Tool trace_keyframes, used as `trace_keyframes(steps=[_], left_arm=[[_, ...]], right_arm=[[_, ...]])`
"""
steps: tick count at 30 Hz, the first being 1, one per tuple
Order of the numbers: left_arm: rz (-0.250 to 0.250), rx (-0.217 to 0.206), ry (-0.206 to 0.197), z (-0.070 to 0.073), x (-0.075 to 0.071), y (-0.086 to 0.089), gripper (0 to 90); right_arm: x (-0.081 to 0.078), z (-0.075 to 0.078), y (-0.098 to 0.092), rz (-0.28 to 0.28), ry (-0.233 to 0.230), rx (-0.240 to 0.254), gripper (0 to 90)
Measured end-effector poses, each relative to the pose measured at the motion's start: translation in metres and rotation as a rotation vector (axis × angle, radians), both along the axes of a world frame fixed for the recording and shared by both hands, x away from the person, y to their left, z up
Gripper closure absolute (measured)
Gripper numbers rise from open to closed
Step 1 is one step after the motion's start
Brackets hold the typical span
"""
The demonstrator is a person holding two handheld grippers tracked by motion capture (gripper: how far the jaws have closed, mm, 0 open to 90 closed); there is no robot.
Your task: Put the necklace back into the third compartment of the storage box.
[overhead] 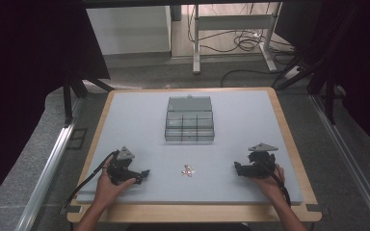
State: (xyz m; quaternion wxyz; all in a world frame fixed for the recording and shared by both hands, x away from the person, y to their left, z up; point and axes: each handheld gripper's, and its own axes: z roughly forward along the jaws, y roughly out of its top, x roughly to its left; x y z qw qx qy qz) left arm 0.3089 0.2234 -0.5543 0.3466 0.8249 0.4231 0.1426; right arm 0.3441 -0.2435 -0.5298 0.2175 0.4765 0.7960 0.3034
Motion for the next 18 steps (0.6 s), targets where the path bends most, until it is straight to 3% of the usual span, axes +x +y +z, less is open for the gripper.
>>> trace_keyframes(steps=[12,18], left_arm=[[0.0,0.0,-0.001,0.0,-0.0001,0.0,2.3],[0.0,0.0,0.0,0.0,0.0,0.0,2.3]], right_arm=[[-0.0012,0.0021,0.0026,0.013,-0.007,-0.014,9.0],[-0.0042,0.0085,0.0038,0.029,-0.013,0.018,13.3]])
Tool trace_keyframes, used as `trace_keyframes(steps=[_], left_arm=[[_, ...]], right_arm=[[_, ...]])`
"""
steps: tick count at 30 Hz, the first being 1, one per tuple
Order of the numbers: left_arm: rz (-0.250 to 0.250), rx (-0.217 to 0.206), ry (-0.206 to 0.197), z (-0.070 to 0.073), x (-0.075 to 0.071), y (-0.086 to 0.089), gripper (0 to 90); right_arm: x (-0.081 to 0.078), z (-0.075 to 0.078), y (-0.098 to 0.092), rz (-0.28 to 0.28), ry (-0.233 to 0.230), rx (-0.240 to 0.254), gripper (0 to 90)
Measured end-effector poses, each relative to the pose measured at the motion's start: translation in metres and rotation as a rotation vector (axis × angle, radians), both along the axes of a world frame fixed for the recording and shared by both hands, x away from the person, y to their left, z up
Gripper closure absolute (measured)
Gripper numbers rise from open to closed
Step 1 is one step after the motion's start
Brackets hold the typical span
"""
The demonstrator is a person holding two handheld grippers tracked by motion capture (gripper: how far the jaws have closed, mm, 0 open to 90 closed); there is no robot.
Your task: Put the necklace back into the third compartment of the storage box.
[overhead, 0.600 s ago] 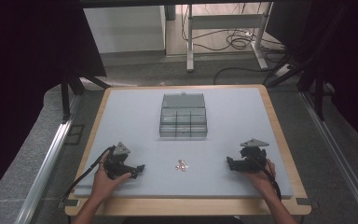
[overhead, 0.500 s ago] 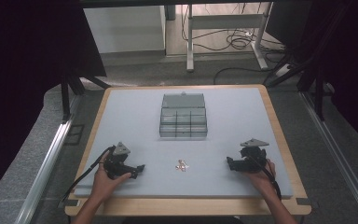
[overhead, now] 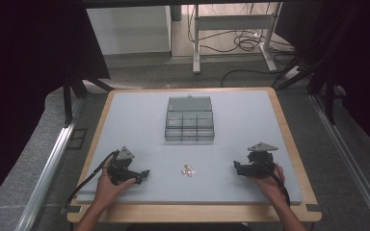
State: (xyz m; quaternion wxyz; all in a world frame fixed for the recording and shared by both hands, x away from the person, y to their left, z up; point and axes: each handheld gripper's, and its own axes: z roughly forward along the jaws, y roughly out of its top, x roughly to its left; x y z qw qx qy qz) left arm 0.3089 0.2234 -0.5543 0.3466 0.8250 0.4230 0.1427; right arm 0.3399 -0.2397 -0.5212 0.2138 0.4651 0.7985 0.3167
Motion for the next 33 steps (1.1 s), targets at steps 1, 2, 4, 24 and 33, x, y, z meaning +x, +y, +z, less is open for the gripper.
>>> trace_keyframes(steps=[1,2,4,24,33], left_arm=[[0.0,0.0,0.0,0.0,0.0,0.0,2.3],[0.0,0.001,0.0,0.0,0.0,0.0,2.3],[0.0,0.001,-0.001,0.0,0.0,0.0,2.3],[0.0,0.001,0.0,0.0,0.0,0.0,2.3],[0.002,-0.001,-0.002,0.0,0.0,0.0,2.4]], right_arm=[[0.0,0.0,0.0,0.0,0.0,0.0,13.3],[-0.002,0.003,0.001,0.01,-0.01,0.005,13.7],[-0.004,0.007,0.003,0.018,-0.02,0.012,14.1],[-0.015,0.056,0.022,0.142,-0.093,0.057,20.9],[-0.014,0.078,0.054,0.229,-0.098,0.052,24.3]])
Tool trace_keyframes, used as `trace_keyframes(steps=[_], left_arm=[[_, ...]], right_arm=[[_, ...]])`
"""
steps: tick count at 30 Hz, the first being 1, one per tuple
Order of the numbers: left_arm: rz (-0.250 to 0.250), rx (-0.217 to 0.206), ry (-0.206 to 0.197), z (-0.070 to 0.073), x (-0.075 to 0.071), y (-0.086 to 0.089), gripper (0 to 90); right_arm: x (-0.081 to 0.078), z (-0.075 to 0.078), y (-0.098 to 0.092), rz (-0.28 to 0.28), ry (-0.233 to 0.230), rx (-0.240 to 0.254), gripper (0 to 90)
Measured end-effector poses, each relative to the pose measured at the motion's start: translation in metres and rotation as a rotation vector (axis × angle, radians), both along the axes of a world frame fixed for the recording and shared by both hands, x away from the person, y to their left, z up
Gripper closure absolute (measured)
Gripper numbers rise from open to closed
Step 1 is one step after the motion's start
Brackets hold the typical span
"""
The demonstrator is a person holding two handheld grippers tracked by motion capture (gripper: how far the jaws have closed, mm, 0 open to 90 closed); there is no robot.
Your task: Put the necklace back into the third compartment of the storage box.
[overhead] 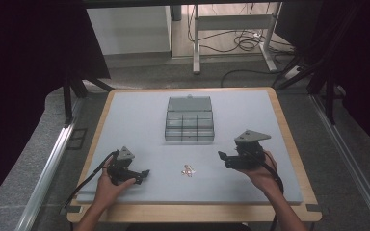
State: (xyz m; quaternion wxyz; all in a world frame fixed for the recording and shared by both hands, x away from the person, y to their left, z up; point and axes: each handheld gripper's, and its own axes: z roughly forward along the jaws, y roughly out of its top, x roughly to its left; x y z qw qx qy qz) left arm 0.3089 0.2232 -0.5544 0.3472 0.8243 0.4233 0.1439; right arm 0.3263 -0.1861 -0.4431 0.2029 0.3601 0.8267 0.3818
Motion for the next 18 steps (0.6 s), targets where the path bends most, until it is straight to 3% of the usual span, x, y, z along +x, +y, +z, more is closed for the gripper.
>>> trace_keyframes(steps=[6,18], left_arm=[[-0.001,0.0,0.002,0.0,0.0,0.0,2.4],[0.0,0.0,0.001,0.0,0.0,0.0,2.4]], right_arm=[[0.005,0.003,0.031,0.078,0.018,-0.02,27.5],[0.011,-0.01,0.073,0.186,0.076,-0.037,33.1]])
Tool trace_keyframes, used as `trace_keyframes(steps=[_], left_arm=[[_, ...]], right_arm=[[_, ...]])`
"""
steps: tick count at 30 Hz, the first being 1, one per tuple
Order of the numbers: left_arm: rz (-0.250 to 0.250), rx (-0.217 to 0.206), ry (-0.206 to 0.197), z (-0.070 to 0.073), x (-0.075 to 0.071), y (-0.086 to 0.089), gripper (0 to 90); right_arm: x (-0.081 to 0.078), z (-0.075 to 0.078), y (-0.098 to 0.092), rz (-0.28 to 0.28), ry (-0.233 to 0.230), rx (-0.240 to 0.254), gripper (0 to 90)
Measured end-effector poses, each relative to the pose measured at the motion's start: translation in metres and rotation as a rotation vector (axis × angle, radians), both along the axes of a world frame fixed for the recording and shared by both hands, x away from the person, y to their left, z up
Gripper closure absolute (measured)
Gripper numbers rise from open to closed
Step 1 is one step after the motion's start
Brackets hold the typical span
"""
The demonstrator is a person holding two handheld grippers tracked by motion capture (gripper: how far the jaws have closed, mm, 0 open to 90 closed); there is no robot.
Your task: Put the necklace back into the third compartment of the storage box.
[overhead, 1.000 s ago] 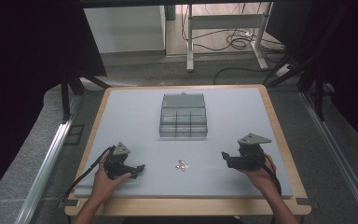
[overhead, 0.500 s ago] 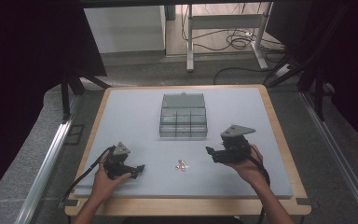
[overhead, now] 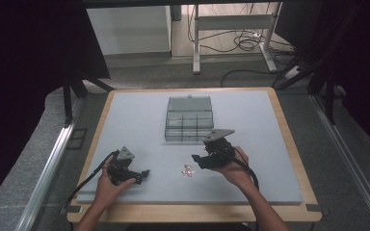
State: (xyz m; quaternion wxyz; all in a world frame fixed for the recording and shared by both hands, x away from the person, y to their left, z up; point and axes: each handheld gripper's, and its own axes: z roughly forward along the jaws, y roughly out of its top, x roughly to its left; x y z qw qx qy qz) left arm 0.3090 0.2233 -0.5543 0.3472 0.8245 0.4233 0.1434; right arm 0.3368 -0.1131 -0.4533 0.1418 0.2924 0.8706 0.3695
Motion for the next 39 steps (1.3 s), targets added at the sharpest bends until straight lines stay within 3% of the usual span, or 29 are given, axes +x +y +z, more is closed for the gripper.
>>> trace_keyframes(steps=[4,18,27,39], left_arm=[[0.0,0.0,0.0,0.0,0.0,0.0,2.4],[0.002,-0.002,0.002,0.0,0.0,0.0,2.3],[0.002,-0.002,0.0,0.0,0.0,0.0,2.3],[0.002,-0.003,0.0,0.0,0.0,0.0,2.3]], right_arm=[[0.0,-0.005,0.007,0.029,0.023,-0.003,36.7],[-0.004,-0.03,0.039,0.121,0.09,-0.085,48.1],[0.001,-0.044,0.05,0.142,0.149,-0.109,59.0],[0.002,-0.057,0.058,0.175,0.192,-0.171,67.1]])
